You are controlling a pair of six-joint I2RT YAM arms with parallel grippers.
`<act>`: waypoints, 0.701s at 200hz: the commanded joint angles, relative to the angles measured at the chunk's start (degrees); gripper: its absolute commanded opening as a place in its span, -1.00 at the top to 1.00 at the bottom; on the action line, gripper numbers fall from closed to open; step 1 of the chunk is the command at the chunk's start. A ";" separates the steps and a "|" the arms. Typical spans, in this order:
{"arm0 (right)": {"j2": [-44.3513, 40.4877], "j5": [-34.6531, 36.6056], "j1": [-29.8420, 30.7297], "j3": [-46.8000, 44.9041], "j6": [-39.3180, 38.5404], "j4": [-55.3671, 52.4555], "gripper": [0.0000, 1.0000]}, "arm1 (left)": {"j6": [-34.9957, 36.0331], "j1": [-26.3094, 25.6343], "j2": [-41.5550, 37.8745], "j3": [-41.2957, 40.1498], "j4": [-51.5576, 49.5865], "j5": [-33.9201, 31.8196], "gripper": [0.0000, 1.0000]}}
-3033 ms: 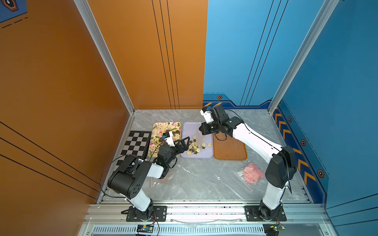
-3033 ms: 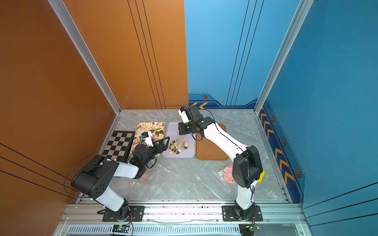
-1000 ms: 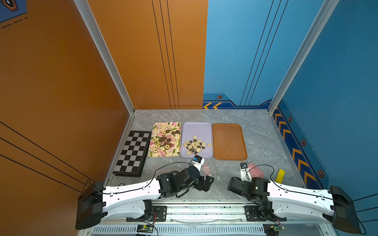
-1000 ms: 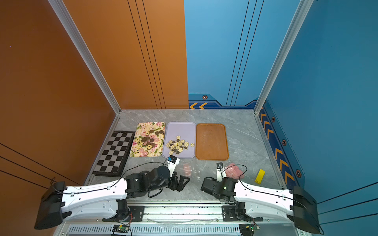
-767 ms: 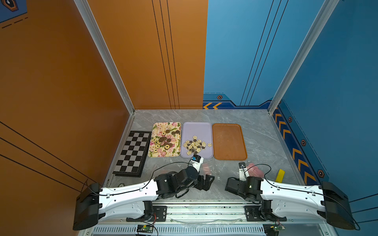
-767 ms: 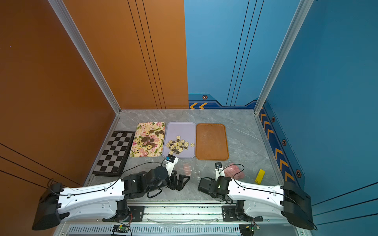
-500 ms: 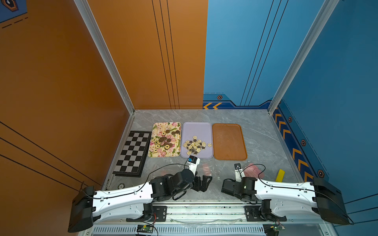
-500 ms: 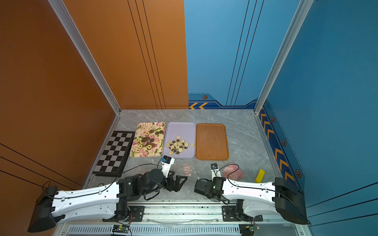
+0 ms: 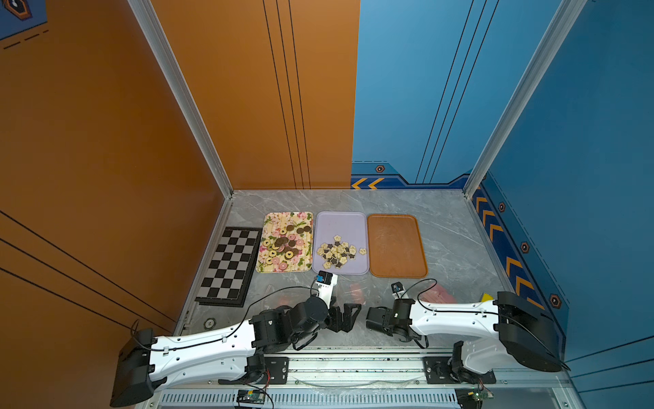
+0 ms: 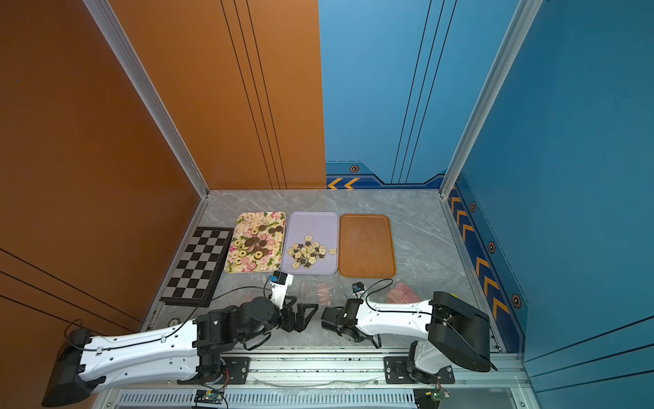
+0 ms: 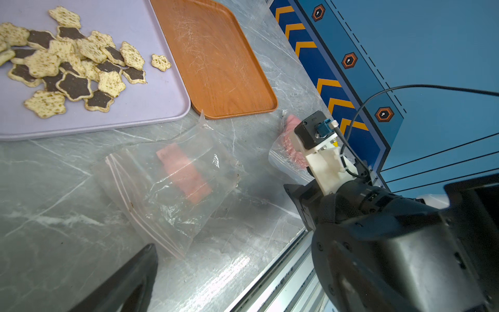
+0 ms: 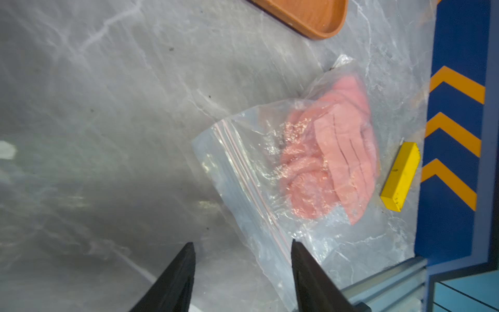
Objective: Pour cookies out of the ziploc bag
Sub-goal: Open the ziploc bag at the center of the board.
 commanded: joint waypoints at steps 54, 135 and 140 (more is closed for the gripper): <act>8.11 1.11 -1.53 4.52 -0.54 -8.97 -0.03 | -0.26 -1.17 -1.40 -0.53 0.08 -1.24 -0.96; 15.10 -4.89 -3.78 7.92 -11.36 -6.68 -0.03 | 2.50 -2.95 -9.30 4.95 -13.77 -6.37 -0.96; 15.73 -4.44 -3.40 8.23 -10.95 -6.90 -0.03 | 2.86 -2.99 -10.00 5.62 -15.13 -6.94 -0.96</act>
